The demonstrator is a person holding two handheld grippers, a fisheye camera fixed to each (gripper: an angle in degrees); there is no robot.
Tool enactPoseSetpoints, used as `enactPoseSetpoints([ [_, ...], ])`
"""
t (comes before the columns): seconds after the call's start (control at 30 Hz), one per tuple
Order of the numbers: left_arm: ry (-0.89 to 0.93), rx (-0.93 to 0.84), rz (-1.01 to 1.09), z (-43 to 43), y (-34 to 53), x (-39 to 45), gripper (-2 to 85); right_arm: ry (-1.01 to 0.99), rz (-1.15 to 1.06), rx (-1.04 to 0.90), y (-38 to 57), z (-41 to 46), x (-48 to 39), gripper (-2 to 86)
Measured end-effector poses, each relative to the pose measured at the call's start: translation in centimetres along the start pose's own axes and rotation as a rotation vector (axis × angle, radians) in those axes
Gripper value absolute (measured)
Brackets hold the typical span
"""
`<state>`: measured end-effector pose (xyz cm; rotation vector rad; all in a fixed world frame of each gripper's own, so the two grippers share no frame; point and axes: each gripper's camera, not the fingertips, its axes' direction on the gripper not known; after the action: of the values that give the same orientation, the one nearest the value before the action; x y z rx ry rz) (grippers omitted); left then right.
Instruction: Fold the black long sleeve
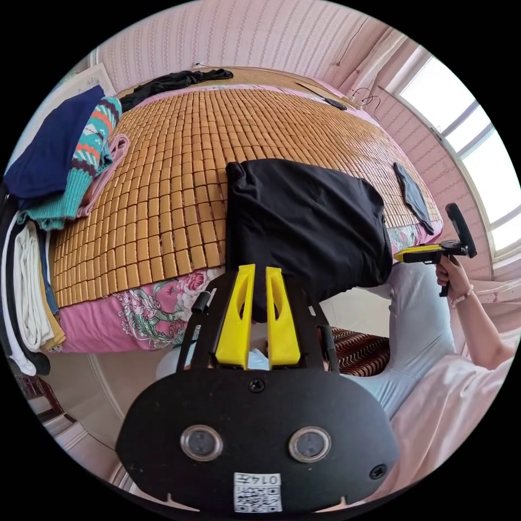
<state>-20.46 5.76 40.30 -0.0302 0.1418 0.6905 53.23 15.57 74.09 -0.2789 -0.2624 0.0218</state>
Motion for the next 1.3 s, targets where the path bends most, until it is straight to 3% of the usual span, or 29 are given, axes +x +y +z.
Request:
enactPoseSetpoints([
  [0.23,0.011,0.027,-0.096,-0.2,-5.1,-2.3,4.2,-0.076,0.026,0.206,-5.8,-4.2,1.8,6.3],
  [0.47,0.047,0.023,-0.172,2.9,-13.2,-4.4,5.7,-0.085,0.116,0.241,-11.6,-4.0,3.9,8.7],
  [0.6,0.045,-0.033,-0.192,6.3,-17.4,-5.3,3.4,-0.155,0.131,0.154,-14.2,-2.1,5.1,3.5],
  [0.7,0.069,-0.095,-0.182,8.0,-18.3,-6.2,-0.3,-0.175,0.112,0.139,-14.8,-2.0,5.5,1.6],
  [0.87,0.044,0.035,-0.195,5.8,-18.8,-8.3,-0.8,-0.147,0.064,0.164,-15.5,-3.2,5.2,0.6],
  [1.07,0.237,-0.032,-0.175,6.8,-18.3,-8.0,4.0,-0.169,0.111,0.165,-15.9,-2.3,4.6,0.5],
  [1.2,0.146,-0.160,-0.088,8.7,-18.1,-6.3,1.0,-0.143,0.093,0.183,-16.2,-2.8,3.2,0.3],
  [1.3,0.227,-0.036,-0.206,7.5,-17.4,-8.1,-0.2,-0.133,0.108,0.214,-16.3,-3.4,2.6,0.2],
])
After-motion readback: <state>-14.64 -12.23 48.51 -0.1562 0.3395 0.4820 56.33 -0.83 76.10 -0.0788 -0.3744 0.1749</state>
